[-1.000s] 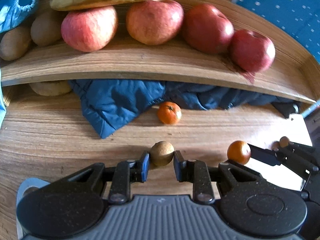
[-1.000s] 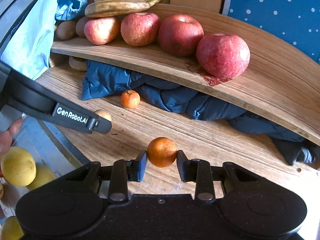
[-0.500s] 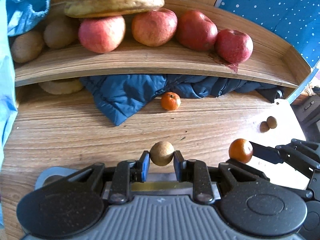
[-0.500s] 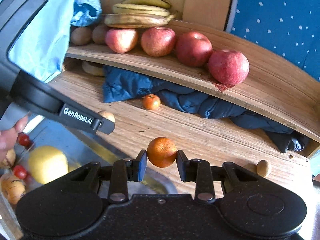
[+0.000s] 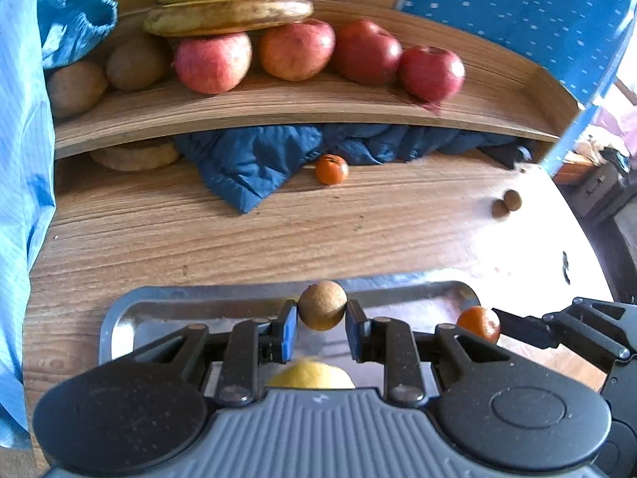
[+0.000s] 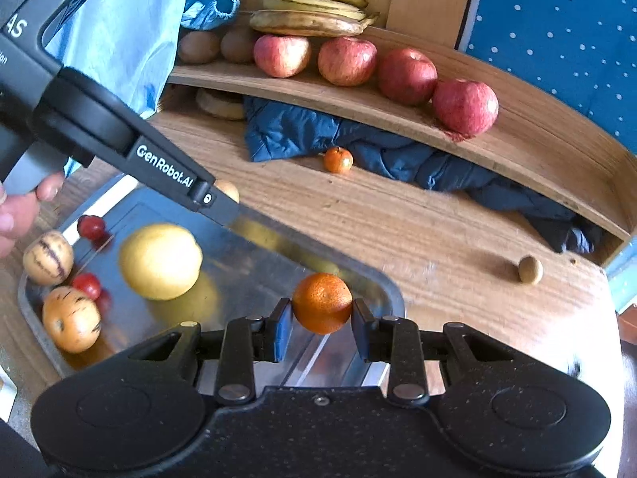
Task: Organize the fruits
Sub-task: 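Carry the brown fruit in left tool while right tool carries the tangerine to the tray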
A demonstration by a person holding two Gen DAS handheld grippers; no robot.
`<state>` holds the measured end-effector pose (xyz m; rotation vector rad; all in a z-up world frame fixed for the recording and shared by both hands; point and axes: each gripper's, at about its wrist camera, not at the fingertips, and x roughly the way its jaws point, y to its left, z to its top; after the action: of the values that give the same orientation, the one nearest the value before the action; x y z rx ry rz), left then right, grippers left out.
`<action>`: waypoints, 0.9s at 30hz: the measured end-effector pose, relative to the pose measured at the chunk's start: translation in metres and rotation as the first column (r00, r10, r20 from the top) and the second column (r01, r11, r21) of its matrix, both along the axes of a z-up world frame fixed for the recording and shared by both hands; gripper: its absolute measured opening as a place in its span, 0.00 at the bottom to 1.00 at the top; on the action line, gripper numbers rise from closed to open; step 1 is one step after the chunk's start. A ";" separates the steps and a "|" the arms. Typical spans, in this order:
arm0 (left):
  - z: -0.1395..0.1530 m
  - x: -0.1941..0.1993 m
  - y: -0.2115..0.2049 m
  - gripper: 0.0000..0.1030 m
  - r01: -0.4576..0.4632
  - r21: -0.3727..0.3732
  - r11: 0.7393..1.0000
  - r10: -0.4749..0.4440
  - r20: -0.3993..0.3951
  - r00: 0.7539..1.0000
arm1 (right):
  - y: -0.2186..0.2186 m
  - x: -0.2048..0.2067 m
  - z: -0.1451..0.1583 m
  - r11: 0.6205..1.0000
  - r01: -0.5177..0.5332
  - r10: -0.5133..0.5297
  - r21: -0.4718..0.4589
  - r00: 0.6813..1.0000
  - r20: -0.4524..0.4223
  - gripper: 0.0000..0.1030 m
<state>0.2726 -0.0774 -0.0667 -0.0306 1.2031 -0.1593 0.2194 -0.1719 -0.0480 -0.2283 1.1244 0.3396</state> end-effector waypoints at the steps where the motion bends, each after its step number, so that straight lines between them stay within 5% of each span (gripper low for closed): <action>1: 0.001 -0.002 -0.002 0.27 0.009 -0.003 1.000 -0.009 0.001 1.000 | 0.001 -0.004 0.002 1.000 0.006 -0.006 -0.002 1.000 -0.001 0.33; 27: 0.000 -0.053 -0.041 0.27 0.244 -0.019 0.970 -0.245 -0.034 0.969 | 0.004 -0.075 0.011 0.989 0.137 -0.139 -0.059 0.989 -0.042 0.33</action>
<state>0.2191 -0.1186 -0.0667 0.1027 1.2396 -0.3855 0.1441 -0.1675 -0.0366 -0.1915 1.1897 0.1913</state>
